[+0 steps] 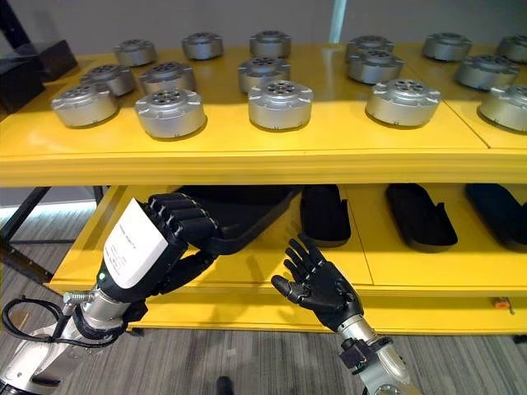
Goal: Move parts from the plastic box to the shelf.
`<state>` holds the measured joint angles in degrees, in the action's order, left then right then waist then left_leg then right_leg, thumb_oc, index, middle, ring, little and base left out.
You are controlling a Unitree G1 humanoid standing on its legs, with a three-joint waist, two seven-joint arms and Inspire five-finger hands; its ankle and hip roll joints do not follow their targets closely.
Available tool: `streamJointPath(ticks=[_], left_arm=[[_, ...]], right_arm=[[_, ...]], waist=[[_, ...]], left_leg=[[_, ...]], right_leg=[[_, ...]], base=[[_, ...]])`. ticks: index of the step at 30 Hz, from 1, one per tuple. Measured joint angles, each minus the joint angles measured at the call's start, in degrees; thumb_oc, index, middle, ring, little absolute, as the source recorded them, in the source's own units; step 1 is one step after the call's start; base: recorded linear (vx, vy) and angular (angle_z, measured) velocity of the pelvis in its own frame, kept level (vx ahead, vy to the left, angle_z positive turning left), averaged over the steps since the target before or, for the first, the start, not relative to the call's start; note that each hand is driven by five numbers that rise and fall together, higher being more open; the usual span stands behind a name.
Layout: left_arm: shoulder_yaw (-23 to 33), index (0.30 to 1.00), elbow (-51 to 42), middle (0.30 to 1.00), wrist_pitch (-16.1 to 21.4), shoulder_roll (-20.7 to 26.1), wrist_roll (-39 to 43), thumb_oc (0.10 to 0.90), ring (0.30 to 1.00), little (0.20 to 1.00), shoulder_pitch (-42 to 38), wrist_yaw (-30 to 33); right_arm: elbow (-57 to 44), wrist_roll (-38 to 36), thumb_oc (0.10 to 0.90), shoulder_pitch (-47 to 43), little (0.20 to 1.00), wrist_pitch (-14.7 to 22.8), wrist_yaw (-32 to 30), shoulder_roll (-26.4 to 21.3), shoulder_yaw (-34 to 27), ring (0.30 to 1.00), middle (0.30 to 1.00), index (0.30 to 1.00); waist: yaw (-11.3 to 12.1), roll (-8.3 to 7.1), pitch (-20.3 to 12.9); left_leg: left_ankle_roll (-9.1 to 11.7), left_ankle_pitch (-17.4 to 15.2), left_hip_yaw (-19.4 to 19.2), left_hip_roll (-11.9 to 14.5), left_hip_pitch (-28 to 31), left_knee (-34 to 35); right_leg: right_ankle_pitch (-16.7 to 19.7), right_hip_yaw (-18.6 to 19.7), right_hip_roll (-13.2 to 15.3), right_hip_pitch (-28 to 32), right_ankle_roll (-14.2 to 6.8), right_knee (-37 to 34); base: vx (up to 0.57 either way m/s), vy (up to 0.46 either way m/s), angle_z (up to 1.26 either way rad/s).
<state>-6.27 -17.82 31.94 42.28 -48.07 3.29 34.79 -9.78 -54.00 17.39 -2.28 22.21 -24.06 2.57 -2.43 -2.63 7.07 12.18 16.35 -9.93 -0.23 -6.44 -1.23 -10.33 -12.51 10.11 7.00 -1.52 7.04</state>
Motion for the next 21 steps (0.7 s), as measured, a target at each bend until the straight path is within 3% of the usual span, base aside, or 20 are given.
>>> streamJointPath(ticks=[1, 2, 4, 5, 7, 8, 9, 11, 12, 13, 14, 15, 17, 21], left_arm=[[0.05, 0.300, 0.53, 0.300, -1.00, 0.94, 0.02, 0.400, 0.300, 0.300, -0.24, 0.39], [0.03, 0.300, 0.94, 0.300, -1.78, 1.37, 0.01, 0.400, 0.300, 0.300, -0.13, 0.46], [0.01, 0.300, 1.49, 0.300, -2.03, 1.47, 0.05, 0.400, 0.300, 0.300, 0.06, 0.59], [-0.01, 0.300, 1.58, 0.300, -2.18, 1.42, 0.08, 0.400, 0.300, 0.300, 0.12, 0.73], [-0.20, 0.300, 2.08, 0.300, -2.19, 1.44, 0.61, 0.400, 0.300, 0.300, -0.34, 0.93], [-0.45, 0.300, 3.18, 0.300, -1.88, 1.46, 0.60, 0.400, 0.300, 0.300, -1.41, 0.98], [-0.77, 0.300, 5.54, 0.300, -2.19, 1.35, 0.67, 0.400, 0.300, 0.300, -2.71, 1.05], [-1.08, 0.300, 6.30, 0.300, -4.15, 1.17, 0.65, 0.400, 0.300, 0.300, -2.21, 1.03], [-1.91, 0.300, 6.31, 0.300, -5.24, 0.99, 0.69, 0.400, 0.300, 0.300, -2.07, 1.00], [-2.60, 0.300, 6.31, 0.300, -5.83, 0.66, 0.76, 0.400, 0.300, 0.300, -1.81, 1.00], [-2.82, 0.300, 6.97, 0.300, -6.22, 0.88, 0.70, 0.400, 0.300, 0.300, -1.93, 1.01], [-3.15, 0.300, 7.47, 0.300, -7.22, 0.71, 0.72, 0.400, 0.300, 0.300, -1.91, 1.03], [-3.11, 0.300, 9.34, 0.300, -8.71, -0.02, 0.73, 0.400, 0.300, 0.300, -1.90, 1.96], [-1.33, 0.300, 9.56, 0.300, -9.61, 0.95, 0.70, 0.400, 0.300, 0.300, -1.56, 2.48]], right_arm=[[-0.02, -0.02, 0.900, -0.37, 1.000, 0.65, 0.46, 0.37, -0.27, 1.000, 1.000, 1.000], [-0.03, -0.04, 0.900, -0.19, 1.000, 0.88, 0.92, 0.56, -1.00, 1.000, 1.000, 1.000], [0.07, -0.08, 0.900, 0.17, 1.000, 0.89, 1.17, 0.69, -2.75, 1.000, 1.000, 1.000], [0.07, -0.17, 0.900, 0.24, 1.000, 1.01, 1.17, 0.16, -4.09, 1.000, 1.000, 1.000], [0.67, -0.10, 0.900, -0.02, 1.000, 0.99, 1.25, -1.21, -4.49, 1.000, 1.000, 1.000], [1.40, 0.00, 0.900, -0.01, 1.000, 0.95, 1.43, -1.22, -4.60, 1.000, 1.000, 1.000], [2.70, 0.02, 0.900, 0.07, 1.000, 0.67, 1.37, -0.90, -4.49, 1.000, 1.000, 1.000], [2.78, -0.30, 0.900, 0.64, 1.000, 0.66, 1.20, -2.00, -4.51, 1.000, 1.000, 1.000], [2.78, -0.87, 0.900, 0.92, 1.000, 0.60, 1.12, -2.95, -4.65, 1.000, 1.000, 1.000], [2.76, -1.89, 0.900, 0.80, 1.000, 0.51, 1.11, -4.67, -4.59, 1.000, 1.000, 1.000], [3.99, -2.48, 0.900, 0.28, 1.000, 0.52, 0.94, -3.55, -3.95, 1.000, 1.000, 1.000], [4.49, -2.47, 0.900, 0.35, 1.000, 0.38, 0.77, -1.83, -1.88, 1.000, 1.000, 1.000], [3.92, -2.45, 0.900, 0.85, 1.000, -0.86, 1.79, -0.97, 3.08, 1.000, 1.000, 1.000], [1.96, -2.44, 0.900, 0.69, 1.000, -1.09, 1.57, 2.43, 3.73, 1.000, 1.000, 1.000]], waist=[[-0.26, -0.99, 0.35], [-0.62, -1.36, 0.55], [-1.48, -0.81, 0.35], [-2.47, 0.54, 0.25], [-2.93, 1.28, 0.25], [-2.96, 0.71, 0.58], [-2.77, -0.62, 1.22], [-4.02, -1.60, 1.92], [-4.51, -0.19, 1.89], [-4.39, 2.76, 1.84], [-4.77, 2.34, 1.90], [-4.91, 1.49, 2.14], [-4.07, 0.87, 1.89], [-1.43, -0.06, 1.80]], left_leg=[[-7.08, -7.49, -5.98, 2.91, -3.08, -10.95], [-8.76, -12.33, -7.33, 5.30, -3.15, -16.69], [-9.46, -15.93, -6.16, 7.21, 0.00, -15.77], [-9.38, -14.77, -4.82, 8.39, 4.12, -10.52], [-8.35, -13.99, -1.97, 10.44, 6.44, -4.16], [-7.17, -13.53, -1.52, 11.94, 6.03, -4.66], [-5.26, -13.38, -0.58, 15.05, 5.31, -5.55], [-5.05, -11.84, -1.39, 17.99, 4.46, -4.03], [-6.03, -9.17, -1.46, 17.91, 4.99, -1.66], [-7.86, -5.16, -1.16, 17.06, 6.29, -0.34], [-2.59, -8.91, -2.66, 14.86, 8.77, 1.45], [-3.68, -9.11, -3.21, 12.17, 9.67, 2.93], [-5.27, -9.22, -3.42, 9.92, 10.25, 5.05], [-5.82, -9.67, -3.86, 6.52, 9.80, 5.79]], right_leg=[[1.09, -0.95, 0.17, 0.32, -0.40, -0.79], [1.38, -1.09, -0.02, 0.90, -0.54, -1.01], [1.49, -0.97, -0.47, 1.96, -0.70, -0.65], [1.19, -0.44, -1.14, 1.66, -1.13, 0.08], [1.00, 1.26, -0.89, -0.33, -1.51, 1.56], [1.18, 2.11, -0.58, -0.43, -1.83, 1.41], [1.53, 2.90, 1.27, -0.22, -2.44, 1.44], [2.23, 3.03, 3.88, 0.00, -4.11, 1.65], [3.10, 3.06, 5.09, 0.34, -5.61, 1.47], [4.04, 3.39, 5.48, 0.75, -7.68, 1.07], [4.46, 3.78, 8.00, 1.60, -9.66, 1.07], [3.88, 3.68, 10.37, 0.84, -10.35, 1.76], [3.79, 5.09, 7.40, 1.26, -9.81, -2.06], [7.47, 3.73, 9.96, 2.01, -10.79, -4.98]], base=[[0.11, 0.252, 0.12], [0.11, 0.268, 0.13], [0.11, 0.272, 0.01], [0.17, 0.412, -0.09], [0.19, 0.494, -0.19], [0.16, 0.432, -0.22], [0.14, 0.413, -0.14], [0.14, 0.444, -0.06], [0.14, 0.413, -0.15], [0.14, 0.410, -0.22], [0.13, 0.393, -0.18], [0.12, 0.376, -0.03], [0.12, 0.419, 0.17], [0.06, 0.261, 0.06]])
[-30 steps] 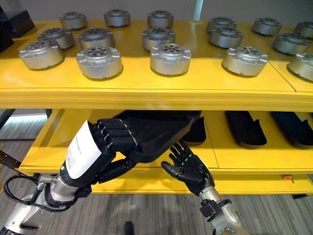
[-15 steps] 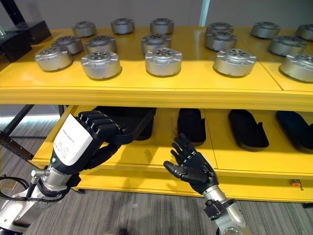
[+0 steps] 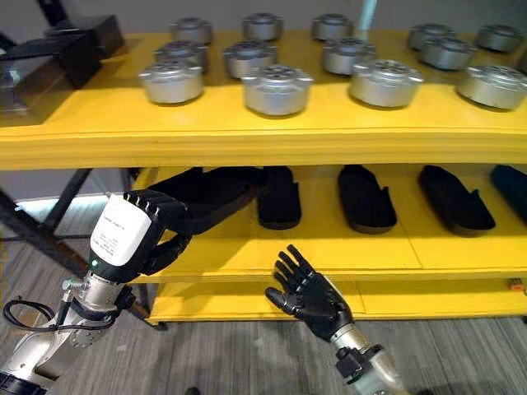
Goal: Move parts from the plastic box to the shelf.
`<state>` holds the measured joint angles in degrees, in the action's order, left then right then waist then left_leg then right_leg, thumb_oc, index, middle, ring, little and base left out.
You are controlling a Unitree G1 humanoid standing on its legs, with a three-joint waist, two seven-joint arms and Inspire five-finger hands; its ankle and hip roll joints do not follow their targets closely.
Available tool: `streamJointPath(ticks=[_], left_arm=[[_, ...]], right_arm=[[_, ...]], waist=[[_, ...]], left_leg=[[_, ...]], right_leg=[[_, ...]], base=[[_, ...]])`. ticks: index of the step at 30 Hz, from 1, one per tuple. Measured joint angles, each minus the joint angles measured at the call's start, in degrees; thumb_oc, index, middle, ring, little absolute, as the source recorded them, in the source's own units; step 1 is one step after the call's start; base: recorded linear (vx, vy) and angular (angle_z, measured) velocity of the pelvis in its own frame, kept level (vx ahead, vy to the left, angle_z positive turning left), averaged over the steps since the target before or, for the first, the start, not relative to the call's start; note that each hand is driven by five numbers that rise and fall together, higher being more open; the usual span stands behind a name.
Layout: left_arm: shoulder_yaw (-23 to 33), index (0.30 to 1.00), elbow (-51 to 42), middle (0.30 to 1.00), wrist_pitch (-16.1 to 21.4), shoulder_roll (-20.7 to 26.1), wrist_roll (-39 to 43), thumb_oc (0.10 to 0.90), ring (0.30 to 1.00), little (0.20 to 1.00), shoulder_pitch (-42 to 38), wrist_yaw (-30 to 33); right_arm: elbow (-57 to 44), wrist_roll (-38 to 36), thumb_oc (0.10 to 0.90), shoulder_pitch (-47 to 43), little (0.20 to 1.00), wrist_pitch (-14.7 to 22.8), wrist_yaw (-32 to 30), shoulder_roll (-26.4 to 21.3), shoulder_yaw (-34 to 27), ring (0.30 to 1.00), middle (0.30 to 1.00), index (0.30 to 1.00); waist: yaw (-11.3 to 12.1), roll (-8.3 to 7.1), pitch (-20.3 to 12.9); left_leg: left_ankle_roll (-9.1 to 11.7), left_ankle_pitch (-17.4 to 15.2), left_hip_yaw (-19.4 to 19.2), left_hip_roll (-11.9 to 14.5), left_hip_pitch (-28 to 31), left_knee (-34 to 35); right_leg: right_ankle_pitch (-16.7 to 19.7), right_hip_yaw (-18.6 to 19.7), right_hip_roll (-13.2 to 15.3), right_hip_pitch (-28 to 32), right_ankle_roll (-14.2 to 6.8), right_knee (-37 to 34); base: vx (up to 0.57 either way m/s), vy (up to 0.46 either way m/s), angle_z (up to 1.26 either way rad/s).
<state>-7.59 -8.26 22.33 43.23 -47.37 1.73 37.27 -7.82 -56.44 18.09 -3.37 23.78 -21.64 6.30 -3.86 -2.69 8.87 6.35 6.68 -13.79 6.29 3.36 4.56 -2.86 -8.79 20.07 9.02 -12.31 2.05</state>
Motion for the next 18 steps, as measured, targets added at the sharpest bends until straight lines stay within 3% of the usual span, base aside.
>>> streamJointPath(ticks=[4, 7, 9, 13, 17, 18], left_arm=[[0.24, 0.300, -0.05, 0.300, 0.29, 0.89, -0.03, 0.400, 0.300, 0.300, 0.28, 0.15], [3.15, 0.300, -0.52, 0.300, 0.68, 0.85, -0.09, 0.400, 0.300, 0.300, 4.22, 1.12], [4.95, 0.300, -0.55, 0.300, 0.66, 0.74, -0.06, 0.400, 0.300, 0.300, 6.17, 1.25], [9.87, 0.300, -0.75, 0.300, 1.24, -0.17, 0.03, 0.400, 0.300, 0.300, 11.90, 1.62], [11.26, 0.300, -0.75, 0.300, -0.01, -0.41, 2.05, 0.400, 0.300, 0.300, 13.01, 1.02], [11.50, 0.300, -0.66, 0.300, -0.07, -2.08, 2.00, 0.400, 0.300, 0.300, 12.97, 1.03]], right_arm=[[-1.42, -0.01, 0.900, -0.21, 1.000, -0.03, -0.02, 0.02, -1.47, 1.000, 1.000, 1.000], [-1.42, 0.00, 0.900, -0.52, 1.000, -0.75, -0.01, -0.12, -2.62, 1.000, 1.000, 1.000], [-1.53, 0.04, 0.900, -0.63, 1.000, -0.92, -0.03, -0.22, -2.93, 1.000, 1.000, 1.000], [-2.98, 0.51, 0.900, -0.96, 1.000, -1.99, -0.59, 0.12, -2.41, 1.000, 1.000, 1.000], [-3.24, 2.26, 0.900, 0.31, 1.000, -2.06, 0.17, 0.67, -2.20, 1.000, 1.000, 1.000], [-3.24, 2.22, 0.900, 1.46, 1.000, -1.99, 2.09, 0.48, -2.90, 1.000, 1.000, 1.000]], waist=[[0.88, -0.16, -0.05], [1.45, 0.12, -0.26], [2.37, 0.08, -0.32], [4.32, 0.23, -0.42], [4.46, -0.79, -1.71], [3.39, -0.87, -1.89]], left_leg=[[-0.22, 0.27, -0.41, 0.14, -0.41, 0.00], [0.12, 0.01, -3.08, 1.39, -0.36, 0.01], [0.19, 0.31, -5.10, 2.05, 0.02, -0.01], [0.32, -1.78, -10.80, 2.44, 2.79, 0.26], [-0.50, -2.21, -10.61, 1.77, 2.68, 0.20], [-0.58, -1.40, -7.95, 1.89, 2.23, -0.01]], right_leg=[[0.72, -0.20, 0.00, -0.48, -1.09, -0.12], [3.00, -4.68, -0.57, -2.22, -0.70, -0.25], [5.28, -9.10, -1.00, -3.54, 0.01, -0.32], [9.91, -21.39, -0.51, -4.96, 2.57, 0.08], [8.89, -21.05, -0.26, -5.11, 1.23, -0.41], [6.97, -15.58, -2.60, -3.86, 0.42, -1.71]], base=[[0.02, 0.207, -0.05], [0.01, 0.179, -0.42], [-0.02, 0.142, -0.58], [0.01, 0.106, -0.66], [0.15, -0.057, 0.02], [0.12, -0.092, 0.60]])
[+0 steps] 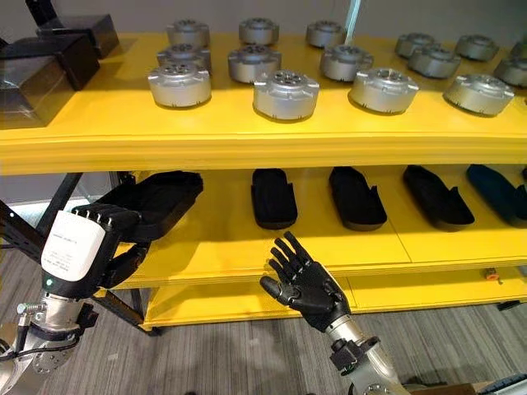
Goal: Move parts from the plastic box to the shelf.
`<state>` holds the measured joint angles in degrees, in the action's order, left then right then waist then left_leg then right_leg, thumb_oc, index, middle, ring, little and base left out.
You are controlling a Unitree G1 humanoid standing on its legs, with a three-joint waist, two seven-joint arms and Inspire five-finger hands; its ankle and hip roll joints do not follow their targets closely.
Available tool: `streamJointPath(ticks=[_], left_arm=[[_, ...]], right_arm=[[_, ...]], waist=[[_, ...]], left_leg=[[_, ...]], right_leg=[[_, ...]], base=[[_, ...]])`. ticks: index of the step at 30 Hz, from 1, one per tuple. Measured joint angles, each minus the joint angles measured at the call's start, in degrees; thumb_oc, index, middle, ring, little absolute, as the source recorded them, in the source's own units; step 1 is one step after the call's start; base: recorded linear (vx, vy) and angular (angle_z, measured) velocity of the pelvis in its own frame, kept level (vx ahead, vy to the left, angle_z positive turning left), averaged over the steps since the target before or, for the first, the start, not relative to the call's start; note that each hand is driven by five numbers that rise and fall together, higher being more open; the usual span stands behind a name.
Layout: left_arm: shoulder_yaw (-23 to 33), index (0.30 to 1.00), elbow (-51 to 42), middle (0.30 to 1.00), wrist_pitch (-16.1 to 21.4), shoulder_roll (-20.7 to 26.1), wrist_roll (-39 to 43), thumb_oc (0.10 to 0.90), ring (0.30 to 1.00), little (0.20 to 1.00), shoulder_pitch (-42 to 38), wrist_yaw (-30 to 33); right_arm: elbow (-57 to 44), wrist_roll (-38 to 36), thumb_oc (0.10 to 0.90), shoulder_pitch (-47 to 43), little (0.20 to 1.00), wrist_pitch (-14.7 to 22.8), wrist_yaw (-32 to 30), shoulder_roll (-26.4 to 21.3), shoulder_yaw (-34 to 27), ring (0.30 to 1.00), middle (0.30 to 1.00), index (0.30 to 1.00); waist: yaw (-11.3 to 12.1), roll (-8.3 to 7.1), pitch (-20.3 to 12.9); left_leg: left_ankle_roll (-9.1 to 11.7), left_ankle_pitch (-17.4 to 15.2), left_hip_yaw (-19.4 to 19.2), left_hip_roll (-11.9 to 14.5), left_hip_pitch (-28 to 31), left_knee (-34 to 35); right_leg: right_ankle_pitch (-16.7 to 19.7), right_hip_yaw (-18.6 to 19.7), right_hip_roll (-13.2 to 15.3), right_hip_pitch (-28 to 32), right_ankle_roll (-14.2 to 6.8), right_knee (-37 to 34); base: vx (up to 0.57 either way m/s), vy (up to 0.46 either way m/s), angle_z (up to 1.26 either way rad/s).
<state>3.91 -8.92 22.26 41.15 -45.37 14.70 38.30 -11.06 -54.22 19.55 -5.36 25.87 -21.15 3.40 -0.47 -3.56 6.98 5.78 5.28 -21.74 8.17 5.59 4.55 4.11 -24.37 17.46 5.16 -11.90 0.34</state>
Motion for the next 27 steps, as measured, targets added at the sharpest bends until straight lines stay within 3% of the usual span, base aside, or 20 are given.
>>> streamJointPath(ticks=[2, 4, 7, 12, 13, 15, 17, 19, 21, 22, 24, 25, 27], left_arm=[[-0.28, 0.300, -0.06, 0.300, 0.31, -2.99, -0.13, 0.400, 0.300, 0.300, 0.10, 0.06], [-0.50, 0.300, -0.03, 0.300, 0.28, -4.50, -0.40, 0.400, 0.300, 0.300, 0.14, 0.05], [-2.12, 0.300, -0.05, 0.300, 0.28, -4.16, -0.34, 0.400, 0.300, 0.300, -0.83, 0.04], [-4.30, 0.300, -0.03, 0.300, -0.96, -4.17, -0.28, 0.400, 0.300, 0.300, -4.32, 0.00], [-4.36, 0.300, 0.01, 0.300, -1.65, -4.17, -0.20, 0.400, 0.300, 0.300, -4.80, -0.01], [-4.38, 0.300, 1.07, 0.300, -3.77, -4.12, 0.21, 0.400, 0.300, 0.300, -6.65, -0.07], [-4.36, 0.300, 2.35, 0.300, -4.89, -3.97, 0.74, 0.400, 0.300, 0.300, -6.97, -0.07], [-4.36, 0.300, 2.58, 0.300, -4.91, -4.06, 2.07, 0.400, 0.300, 0.300, -7.01, -0.08], [-5.05, 0.300, 2.38, 0.300, -5.23, -4.31, 2.23, 0.400, 0.300, 0.300, -7.66, -0.21], [-6.30, 0.300, 2.29, 0.300, -5.91, -4.33, 2.24, 0.400, 0.300, 0.300, -8.78, -0.49], [-8.58, 0.300, 2.31, 0.300, -6.64, -4.39, 2.25, 0.400, 0.300, 0.300, -10.00, -1.21], [-9.40, 0.300, 3.00, 0.300, -6.78, -4.06, 2.34, 0.400, 0.300, 0.300, -10.24, -1.47], [-9.62, 0.300, 4.09, 0.300, -7.89, -3.81, 2.99, 0.400, 0.300, 0.300, -10.64, -1.60]], right_arm=[[-0.02, 0.01, 0.900, 2.28, 1.000, 0.09, 3.50, -1.30, -1.41, 1.000, 1.000, 1.000], [-0.14, 0.02, 0.900, 2.51, 1.000, 0.09, 8.41, -3.02, -2.38, 1.000, 1.000, 1.000], [-3.79, -0.02, 0.900, 0.44, 1.000, 0.33, 11.97, -7.34, -2.46, 1.000, 1.000, 1.000], [-5.41, -0.10, 0.900, -7.39, 1.000, 4.35, 12.39, -8.65, -2.78, 1.000, 1.000, 1.000], [-5.20, -0.26, 0.900, -8.57, 1.000, 4.48, 12.37, -8.60, -2.86, 1.000, 1.000, 1.000], [-5.21, -0.22, 0.900, -9.39, 1.000, 4.47, 12.41, -8.91, -2.92, 1.000, 1.000, 1.000], [-4.92, -0.23, 0.900, -9.94, 1.000, 4.49, 12.94, -8.67, -3.06, 1.000, 1.000, 1.000], [-4.74, -0.33, 0.900, -9.87, 1.000, 4.51, 14.58, -8.62, -3.71, 1.000, 1.000, 1.000], [-4.71, -0.77, 0.900, -9.62, 1.000, 3.74, 16.93, -8.88, -4.39, 1.000, 1.000, 1.000], [-4.71, -1.01, 0.900, -9.55, 1.000, 3.26, 17.60, -9.52, -4.35, 1.000, 1.000, 1.000], [-4.69, -0.99, 0.900, -9.58, 1.000, 1.94, 17.92, -11.13, -3.43, 1.000, 1.000, 1.000], [-4.24, -1.00, 0.900, -9.52, 1.000, 1.20, 17.99, -10.91, -2.05, 1.000, 1.000, 1.000], [-4.30, -1.05, 0.900, -9.05, 1.000, 0.90, 18.70, -10.27, 1.04, 1.000, 1.000, 1.000]], waist=[[-1.89, 0.38, -0.21], [-1.57, 0.98, -0.46], [-1.34, 1.87, -1.07], [-1.08, 2.04, -1.25], [-1.08, 2.10, -1.19], [-0.99, 0.65, -1.07], [0.17, 0.29, -1.00], [0.27, 0.46, -0.72], [-0.97, 2.23, -1.13], [-1.03, 3.37, -1.07], [-0.84, 5.22, -0.82], [-0.76, 4.39, -0.64], [-0.93, 0.75, -0.47]], left_leg=[[-0.46, 0.68, 2.35, -0.17, -0.59, -0.04], [-0.36, 0.75, 2.90, -0.05, -0.60, -0.05], [-0.35, 0.75, 2.92, -0.02, -0.54, -0.05], [-0.27, 0.81, 2.58, 0.12, -0.86, -1.30], [-0.16, 0.71, 2.62, 0.80, -2.10, -4.10], [-0.15, 0.76, 2.76, 2.22, -7.24, -14.35], [0.79, 1.48, 3.94, 3.86, -8.87, -20.76], [0.51, 1.15, 4.86, 5.08, -9.41, -22.50], [0.25, -0.63, 5.25, 5.64, -8.10, -14.00], [0.06, 0.00, 5.51, 5.86, -6.63, -7.78], [0.00, 2.29, 6.60, 6.84, -4.66, -3.84], [1.09, 1.66, 5.20, 5.16, -2.93, -3.31], [0.45, 0.76, 3.23, 2.36, -2.43, -3.42]], right_leg=[[-1.25, 4.59, -1.71, 1.42, 0.70, -0.72], [-0.98, 5.70, -2.84, 3.18, 0.81, -3.57], [-0.56, 5.48, -3.11, 3.90, 0.83, -4.89], [-1.06, 5.06, -3.19, 4.33, 0.27, -5.11], [-2.49, 5.38, -3.04, 3.02, 0.64, -3.00], [-5.96, 8.26, -2.98, 1.16, 2.51, 1.43], [-6.94, 9.59, -3.37, 1.64, 3.39, 2.46], [-6.99, 10.40, -3.70, 1.98, 3.93, 2.28], [-6.71, 10.19, -4.45, 1.84, 4.49, 1.97], [-6.66, 10.45, -4.93, 1.39, 4.55, 2.19], [-7.20, 11.72, -5.30, 1.00, 3.60, 3.24], [-7.15, 12.56, -4.04, 0.96, 2.93, 3.60], [-5.87, 12.96, -1.26, 1.41, 1.73, 2.21]], base=[[0.16, -0.144, 0.70], [0.16, -0.187, 0.23], [0.11, -0.179, 0.04], [0.06, -0.189, 0.02], [0.07, -0.236, 0.10], [0.09, -0.072, 0.16], [0.16, 0.136, -0.17], [0.30, 0.351, -0.18], [0.35, 0.442, 0.02], [0.26, 0.353, -0.04], [0.21, 0.381, -0.29], [0.21, 0.435, -0.47], [0.19, 0.398, -0.33]])
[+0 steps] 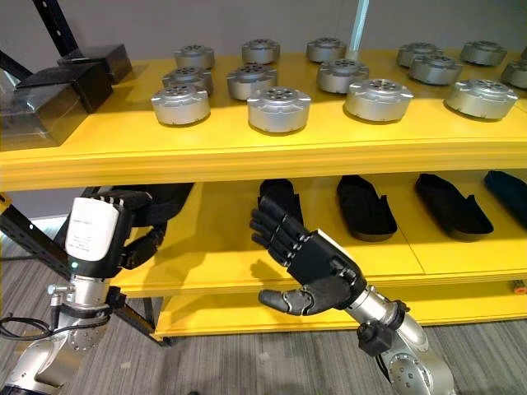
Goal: Move parts from the plastic box to the shelf.
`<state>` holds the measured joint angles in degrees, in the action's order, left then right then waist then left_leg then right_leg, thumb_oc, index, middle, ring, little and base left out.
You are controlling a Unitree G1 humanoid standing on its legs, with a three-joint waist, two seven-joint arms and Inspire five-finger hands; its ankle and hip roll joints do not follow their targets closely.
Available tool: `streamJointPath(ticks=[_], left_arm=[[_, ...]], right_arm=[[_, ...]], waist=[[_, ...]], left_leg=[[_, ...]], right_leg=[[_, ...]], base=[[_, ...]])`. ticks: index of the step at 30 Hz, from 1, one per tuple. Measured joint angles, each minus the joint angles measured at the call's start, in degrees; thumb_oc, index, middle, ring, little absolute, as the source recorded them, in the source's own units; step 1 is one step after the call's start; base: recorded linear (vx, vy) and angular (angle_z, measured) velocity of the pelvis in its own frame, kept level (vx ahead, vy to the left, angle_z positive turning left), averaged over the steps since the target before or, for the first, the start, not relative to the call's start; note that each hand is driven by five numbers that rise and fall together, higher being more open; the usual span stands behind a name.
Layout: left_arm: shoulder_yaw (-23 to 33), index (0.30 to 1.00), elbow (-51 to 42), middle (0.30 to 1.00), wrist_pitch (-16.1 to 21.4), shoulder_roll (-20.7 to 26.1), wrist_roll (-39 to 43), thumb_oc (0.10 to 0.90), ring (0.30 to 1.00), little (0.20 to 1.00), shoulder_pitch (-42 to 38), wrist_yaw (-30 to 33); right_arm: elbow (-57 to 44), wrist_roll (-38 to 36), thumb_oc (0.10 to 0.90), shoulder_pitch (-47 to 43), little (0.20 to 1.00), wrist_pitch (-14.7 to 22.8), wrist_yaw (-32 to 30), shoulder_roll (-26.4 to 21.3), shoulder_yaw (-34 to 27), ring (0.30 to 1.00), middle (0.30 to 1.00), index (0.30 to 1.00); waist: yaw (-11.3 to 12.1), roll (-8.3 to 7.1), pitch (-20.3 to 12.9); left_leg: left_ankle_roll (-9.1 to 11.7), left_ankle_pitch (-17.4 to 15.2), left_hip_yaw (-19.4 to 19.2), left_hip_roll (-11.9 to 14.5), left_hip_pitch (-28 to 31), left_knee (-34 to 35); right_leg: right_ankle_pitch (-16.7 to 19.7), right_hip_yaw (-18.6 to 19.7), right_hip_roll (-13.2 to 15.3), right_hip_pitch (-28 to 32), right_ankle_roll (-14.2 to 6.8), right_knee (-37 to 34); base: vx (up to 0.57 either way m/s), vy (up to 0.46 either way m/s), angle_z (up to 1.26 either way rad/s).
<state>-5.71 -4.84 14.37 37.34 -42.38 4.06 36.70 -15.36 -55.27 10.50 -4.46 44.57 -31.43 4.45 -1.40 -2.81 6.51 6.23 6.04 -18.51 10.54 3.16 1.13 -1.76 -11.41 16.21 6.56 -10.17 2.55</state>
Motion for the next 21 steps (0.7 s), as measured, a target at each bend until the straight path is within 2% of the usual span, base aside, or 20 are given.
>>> streamJointPath(ticks=[1, 4, 6, 12, 13, 14, 16, 18, 19, 21], left_arm=[[-0.07, 0.300, 0.56, 0.300, -0.45, 0.00, 1.05, 0.400, 0.300, 0.300, -0.32, -0.01], [-0.15, 0.300, 2.85, 0.300, -0.66, 0.01, 1.58, 0.400, 0.300, 0.300, -1.00, -0.25], [-0.22, 0.300, 3.34, 0.300, -0.54, -0.11, 1.53, 0.400, 0.300, 0.300, -1.11, -1.00], [-0.25, 0.300, 2.04, 0.300, 1.20, -0.12, 1.46, 0.400, 0.300, 0.300, -1.18, -3.59], [-0.25, 0.300, 1.99, 0.300, 1.44, -0.11, 1.46, 0.400, 0.300, 0.300, -1.16, -3.70], [-0.24, 0.300, 1.84, 0.300, 1.47, -0.15, 1.47, 0.400, 0.300, 0.300, -1.09, -3.84], [-0.19, 0.300, 1.81, 0.300, 1.44, -0.03, 1.44, 0.400, 0.300, 0.300, -1.24, -4.74], [-0.12, 0.300, 1.85, 0.300, 1.24, 0.00, 1.45, 0.400, 0.300, 0.300, -1.10, -5.39], [-0.09, 0.300, 1.86, 0.300, 0.99, 0.05, 1.42, 0.400, 0.300, 0.300, -1.04, -5.71], [0.32, 0.300, 1.77, 0.300, 0.84, 0.12, 1.19, 0.400, 0.300, 0.300, -1.04, -5.70]], right_arm=[[-0.02, 0.00, 0.900, 0.08, 1.000, -0.01, 0.14, 0.55, 1.17, 1.000, 1.000, 1.000], [-0.16, -0.16, 0.900, -0.05, 1.000, 0.03, 0.23, 3.18, 1.63, 1.000, 1.000, 1.000], [-0.25, -0.57, 0.900, -0.07, 1.000, 0.06, 0.18, 4.00, 1.10, 1.000, 1.000, 1.000], [-0.35, -0.77, 0.900, -0.50, 1.000, -0.09, -0.46, 4.46, 0.75, 1.000, 1.000, 1.000], [-0.35, -0.76, 0.900, -0.48, 1.000, -0.11, -0.51, 4.46, 0.75, 1.000, 1.000, 1.000], [-0.40, -0.72, 0.900, -0.49, 1.000, -0.24, -0.57, 4.52, 0.65, 1.000, 1.000, 1.000], [-0.42, -0.71, 0.900, -0.61, 1.000, -0.85, -0.60, 4.44, 0.19, 1.000, 1.000, 1.000], [-0.47, -0.72, 0.900, -0.08, 1.000, -1.01, -0.57, 4.46, 0.15, 1.000, 1.000, 1.000], [-0.47, -0.80, 0.900, 0.55, 1.000, -1.00, -0.33, 4.49, 0.14, 1.000, 1.000, 1.000], [-0.44, -0.79, 0.900, 1.71, 1.000, -1.03, 0.88, 4.58, 0.15, 1.000, 1.000, 1.000]], waist=[[-0.05, -1.04, 0.23], [0.04, -2.74, 0.29], [0.56, -3.08, 0.44], [1.71, -2.01, 1.30], [2.00, -1.93, 1.35], [2.81, -1.50, 1.55], [2.94, -1.32, 2.12], [3.11, -1.74, 2.44], [2.88, -2.06, 2.60], [2.62, -3.73, 2.85]], left_leg=[[-0.13, -0.10, -0.44, -1.01, -0.01, 0.24], [-0.51, -0.30, -0.83, -1.74, 0.29, 0.61], [-0.35, -0.71, -0.97, -1.94, 1.10, 1.00], [-0.14, -0.62, -1.10, -2.13, 0.89, 1.84], [0.07, -0.90, -1.33, -1.95, 0.93, 1.94], [-0.06, -0.79, -2.18, -1.32, 0.91, 1.90], [0.01, -1.43, -2.81, -1.04, 1.18, 2.04], [-0.19, -1.74, -3.42, -1.00, 1.94, 2.36], [-0.28, -1.84, -3.09, -1.15, 2.00, 2.51], [-0.78, -1.39, -2.07, -1.73, 1.61, 2.45]], right_leg=[[1.42, -0.22, 0.51, 0.15, -0.59, -0.89], [3.54, -1.98, 0.85, 0.98, -0.73, -3.01], [3.85, -2.51, 0.89, 1.79, -0.91, -3.49], [3.88, -3.64, 0.86, 1.68, -0.94, -3.98], [3.91, -4.31, 0.84, 1.40, -0.92, -3.49], [4.22, -6.79, 0.70, -0.28, -0.77, -1.19], [4.94, -7.95, 0.83, -2.97, 0.25, 2.78], [6.00, -8.51, 0.97, -3.88, 1.64, 4.03], [5.96, -8.20, 1.16, -3.86, 1.62, 4.05], [5.64, -7.51, 1.31, -2.12, 1.08, 1.49]], base=[[0.14, 0.291, -0.15], [0.13, 0.264, -0.09], [0.10, 0.269, 0.03], [0.03, 0.161, 0.01], [0.07, 0.104, -0.15], [0.05, 0.071, -0.35], [0.05, 0.021, -0.32], [0.10, -0.184, -0.19], [0.13, -0.277, 0.02], [0.08, -0.191, 0.26]])
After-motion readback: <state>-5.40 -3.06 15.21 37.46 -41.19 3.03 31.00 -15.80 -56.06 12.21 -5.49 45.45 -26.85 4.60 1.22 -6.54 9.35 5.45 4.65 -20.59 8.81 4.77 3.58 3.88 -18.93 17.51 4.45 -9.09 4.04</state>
